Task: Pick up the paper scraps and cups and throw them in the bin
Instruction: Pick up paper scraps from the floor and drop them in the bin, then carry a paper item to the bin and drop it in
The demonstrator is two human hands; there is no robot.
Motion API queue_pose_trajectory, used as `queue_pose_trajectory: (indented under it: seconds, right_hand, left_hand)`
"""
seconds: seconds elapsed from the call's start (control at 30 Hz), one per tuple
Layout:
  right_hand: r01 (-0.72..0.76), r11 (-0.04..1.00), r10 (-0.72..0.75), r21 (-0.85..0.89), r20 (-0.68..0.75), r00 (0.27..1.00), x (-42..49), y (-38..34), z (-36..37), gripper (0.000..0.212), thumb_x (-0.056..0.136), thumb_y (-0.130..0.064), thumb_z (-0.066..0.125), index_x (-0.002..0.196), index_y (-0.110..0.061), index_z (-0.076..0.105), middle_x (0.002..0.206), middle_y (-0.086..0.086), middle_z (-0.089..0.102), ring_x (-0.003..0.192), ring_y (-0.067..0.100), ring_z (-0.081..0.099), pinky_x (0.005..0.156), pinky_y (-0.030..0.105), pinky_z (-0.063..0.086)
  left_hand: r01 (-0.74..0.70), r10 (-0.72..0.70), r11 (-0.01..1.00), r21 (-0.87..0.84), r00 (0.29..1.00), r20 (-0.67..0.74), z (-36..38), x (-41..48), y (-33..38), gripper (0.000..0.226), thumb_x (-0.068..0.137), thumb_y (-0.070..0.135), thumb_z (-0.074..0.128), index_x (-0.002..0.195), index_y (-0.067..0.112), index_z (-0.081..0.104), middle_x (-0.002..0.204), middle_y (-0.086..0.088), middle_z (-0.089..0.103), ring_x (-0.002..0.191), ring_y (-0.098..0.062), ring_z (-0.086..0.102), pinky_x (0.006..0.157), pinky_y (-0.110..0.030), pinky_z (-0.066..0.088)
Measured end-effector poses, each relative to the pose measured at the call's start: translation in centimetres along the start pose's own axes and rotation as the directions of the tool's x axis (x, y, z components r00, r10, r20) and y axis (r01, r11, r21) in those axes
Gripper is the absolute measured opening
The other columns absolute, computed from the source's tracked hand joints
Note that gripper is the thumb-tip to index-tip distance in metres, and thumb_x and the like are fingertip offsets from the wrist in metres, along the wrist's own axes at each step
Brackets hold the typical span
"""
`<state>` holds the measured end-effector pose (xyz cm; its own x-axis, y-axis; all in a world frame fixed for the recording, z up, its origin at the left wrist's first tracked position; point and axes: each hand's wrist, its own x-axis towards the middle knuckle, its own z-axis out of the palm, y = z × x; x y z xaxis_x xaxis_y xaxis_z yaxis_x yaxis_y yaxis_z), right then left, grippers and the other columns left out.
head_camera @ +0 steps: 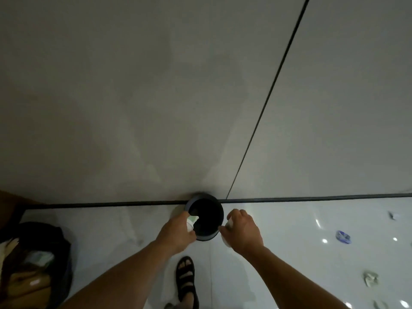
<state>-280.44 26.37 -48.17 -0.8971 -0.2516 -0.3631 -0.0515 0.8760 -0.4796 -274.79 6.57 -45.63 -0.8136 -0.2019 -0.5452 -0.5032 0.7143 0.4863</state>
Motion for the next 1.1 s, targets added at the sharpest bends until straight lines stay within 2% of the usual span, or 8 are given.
queue_pose_trajectory:
  seconds: [0.17, 0.4, 0.6, 0.67, 0.8, 0.9, 1.0, 1.1]
  right_hand:
    - [-0.118, 0.991, 0.118, 0.068, 0.009, 0.993, 9.2, 1.8, 8.2, 0.04, 0.083, -0.051, 0.061, 0.113, -0.026, 0.052, 0.109, -0.005, 0.054, 0.094, 0.011, 0.05, 0.075, 0.023, 0.046]
    - [-0.269, 0.949, 0.27, 0.165, 0.019, 0.963, 20.5, 7.4, 22.6, 0.038, 0.09, -0.046, 0.058, 0.119, -0.023, 0.049, 0.116, -0.002, 0.051, 0.106, 0.017, 0.051, 0.084, 0.031, 0.051]
    - [-0.424, 0.813, 0.408, 0.399, 0.13, 0.904, 22.9, 11.8, 31.5, 0.057, 0.09, -0.047, 0.058, 0.138, -0.025, 0.037, 0.135, 0.001, 0.043, 0.119, 0.023, 0.049, 0.095, 0.041, 0.051]
    - [-0.411, 0.806, 0.399, 0.426, 0.121, 0.909, 22.3, 12.6, 32.3, 0.06, 0.091, -0.047, 0.057, 0.142, -0.026, 0.033, 0.14, 0.001, 0.04, 0.123, 0.023, 0.048, 0.097, 0.043, 0.05]
    - [-0.431, 0.803, 0.414, 0.411, 0.134, 0.9, 20.2, 13.3, 30.7, 0.064, 0.091, -0.047, 0.056, 0.145, -0.028, 0.028, 0.144, -0.001, 0.036, 0.126, 0.021, 0.043, 0.1, 0.041, 0.048]
    - [-0.44, 0.798, 0.441, 0.412, 0.098, 0.892, 16.7, 12.4, 23.7, 0.069, 0.09, -0.049, 0.057, 0.148, -0.03, 0.024, 0.147, -0.003, 0.032, 0.13, 0.02, 0.038, 0.101, 0.037, 0.043]
    - [-0.4, 0.851, 0.384, 0.341, 0.118, 0.916, 15.5, 12.7, 22.0, 0.074, 0.089, -0.055, 0.057, 0.149, -0.035, 0.019, 0.152, -0.004, 0.026, 0.136, 0.021, 0.03, 0.104, 0.038, 0.038]
    - [-0.45, 0.847, 0.433, 0.284, 0.123, 0.893, 12.5, 12.4, 16.8, 0.078, 0.089, -0.06, 0.053, 0.151, -0.035, 0.013, 0.159, -0.002, 0.017, 0.144, 0.023, 0.019, 0.112, 0.044, 0.032]
  left_hand:
    - [0.005, -0.005, 1.0, 0.01, 0.998, 0.057, 3.5, 11.0, -4.2, 0.042, 0.084, 0.028, 0.066, 0.119, 0.016, 0.048, 0.11, -0.004, 0.055, 0.094, -0.017, 0.054, 0.076, -0.026, 0.046]
    - [-0.031, 0.03, 0.999, 0.015, 0.996, 0.082, 12.8, 24.8, -11.2, 0.044, 0.081, 0.025, 0.071, 0.12, 0.014, 0.051, 0.1, -0.003, 0.059, 0.09, -0.021, 0.058, 0.073, -0.032, 0.05]
    - [0.025, -0.022, 1.0, -0.015, 0.985, 0.172, 20.4, 30.6, -15.8, 0.052, 0.083, 0.024, 0.069, 0.129, 0.015, 0.046, 0.113, 0.002, 0.059, 0.096, -0.014, 0.057, 0.071, -0.018, 0.042]
    - [0.038, -0.039, 0.999, 0.008, 0.978, 0.207, 21.4, 30.5, -16.7, 0.058, 0.084, 0.024, 0.066, 0.135, 0.015, 0.041, 0.122, 0.002, 0.054, 0.103, -0.015, 0.057, 0.077, -0.019, 0.043]
    - [0.047, -0.073, 0.994, 0.104, 0.962, 0.263, 20.2, 28.9, -16.1, 0.066, 0.086, 0.03, 0.064, 0.143, 0.018, 0.034, 0.136, -0.008, 0.043, 0.117, -0.022, 0.051, 0.096, -0.037, 0.047]
    - [-0.046, -0.007, 0.981, 0.186, 0.962, 0.272, 15.3, 25.8, -10.1, 0.069, 0.087, 0.033, 0.062, 0.145, 0.016, 0.03, 0.142, -0.008, 0.037, 0.124, -0.024, 0.046, 0.098, -0.038, 0.045]
    - [-0.093, 0.033, 0.971, 0.218, 0.964, 0.265, 14.1, 25.9, -8.4, 0.067, 0.087, 0.033, 0.062, 0.144, 0.015, 0.032, 0.143, -0.008, 0.037, 0.125, -0.024, 0.044, 0.094, -0.03, 0.042]
    - [-0.19, 0.081, 0.927, 0.323, 0.944, 0.321, 11.9, 24.1, -4.1, 0.07, 0.088, 0.039, 0.059, 0.147, 0.015, 0.029, 0.149, -0.007, 0.032, 0.133, -0.023, 0.034, 0.105, -0.033, 0.035]
